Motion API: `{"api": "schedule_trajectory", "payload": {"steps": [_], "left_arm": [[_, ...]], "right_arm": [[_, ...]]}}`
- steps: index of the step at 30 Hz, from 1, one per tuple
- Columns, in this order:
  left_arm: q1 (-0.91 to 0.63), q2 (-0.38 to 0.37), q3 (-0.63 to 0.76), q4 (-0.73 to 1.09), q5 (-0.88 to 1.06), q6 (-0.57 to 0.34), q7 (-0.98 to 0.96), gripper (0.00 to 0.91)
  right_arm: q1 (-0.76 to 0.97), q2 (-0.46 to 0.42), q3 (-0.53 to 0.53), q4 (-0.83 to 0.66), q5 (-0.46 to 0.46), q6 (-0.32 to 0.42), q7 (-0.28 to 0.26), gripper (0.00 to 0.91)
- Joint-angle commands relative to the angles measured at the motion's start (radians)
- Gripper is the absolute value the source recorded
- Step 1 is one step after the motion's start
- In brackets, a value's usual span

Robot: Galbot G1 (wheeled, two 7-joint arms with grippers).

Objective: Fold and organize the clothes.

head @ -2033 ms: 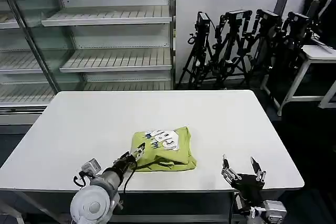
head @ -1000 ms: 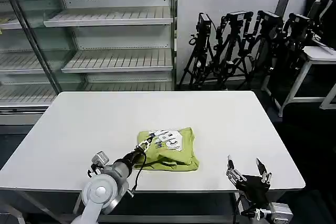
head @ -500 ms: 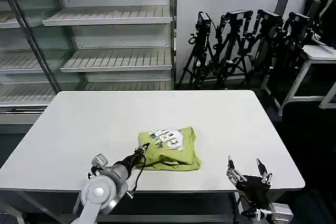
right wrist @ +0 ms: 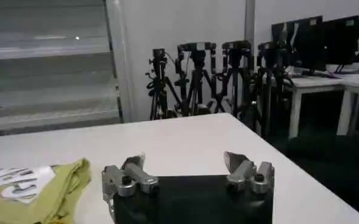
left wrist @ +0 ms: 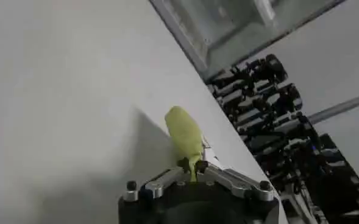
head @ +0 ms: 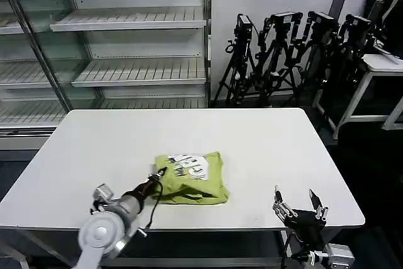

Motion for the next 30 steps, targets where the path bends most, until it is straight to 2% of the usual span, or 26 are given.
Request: {"api": "schedule_trajectory", "payload": {"steps": [1, 5, 8, 12, 14, 18, 20, 21, 22, 23, 25, 27, 30], "left_arm": [[0.072, 0.295, -0.365, -0.060, 0.065, 0.092, 0.064, 0.040], [0.137, 0.456, -0.524, -0.061, 0.149, 0.114, 0.178, 0.040], [0.163, 0.567, -0.594, -0.066, 0.310, 0.115, 0.296, 0.050], [0.193, 0.684, -0.615, -0.088, 0.468, 0.116, 0.399, 0.050], [0.203, 0.716, -0.557, -0.115, 0.552, 0.116, 0.413, 0.050], [0.213, 0.706, -0.444, -0.165, 0.661, 0.115, 0.405, 0.050], [0.248, 0.675, -0.320, -0.200, 0.778, 0.114, 0.412, 0.050], [0.252, 0.645, -0.260, -0.198, 0.851, 0.113, 0.421, 0.050], [0.244, 0.627, -0.122, -0.173, 0.945, 0.112, 0.428, 0.050], [0.230, 0.578, -0.043, -0.137, 1.066, 0.111, 0.425, 0.050], [0.200, 0.514, 0.117, -0.066, 1.184, 0.110, 0.416, 0.050], [0.162, 0.457, 0.232, -0.032, 1.253, 0.110, 0.403, 0.050], [0.089, 0.395, 0.313, -0.050, 1.273, 0.111, 0.392, 0.040]], "right_arm": [[0.044, -0.003, -0.019, -0.017, 0.013, -0.002, -0.001, 0.907], [0.085, -0.010, -0.033, -0.041, 0.031, -0.002, 0.000, 0.907], [0.109, -0.012, -0.044, -0.052, 0.039, -0.003, 0.001, 0.907], [0.129, -0.022, -0.052, -0.061, 0.050, -0.003, 0.001, 0.907], [0.132, -0.028, -0.043, -0.067, 0.059, 0.000, 0.000, 0.907], [0.125, -0.037, -0.021, -0.071, 0.070, 0.006, 0.000, 0.907], [0.115, -0.042, -0.011, -0.068, 0.072, 0.011, -0.001, 0.907], [0.111, -0.043, -0.007, -0.069, 0.072, 0.012, -0.002, 0.907], [0.109, -0.042, -0.005, -0.070, 0.071, 0.013, -0.002, 0.907], [0.105, -0.040, -0.002, -0.072, 0.070, 0.016, -0.001, 0.907], [0.098, -0.035, 0.005, -0.071, 0.067, 0.017, 0.000, 0.907], [0.088, -0.035, 0.011, -0.061, 0.064, 0.016, 0.002, 0.907], [0.072, -0.038, 0.029, -0.052, 0.061, 0.016, 0.002, 0.907]]}}
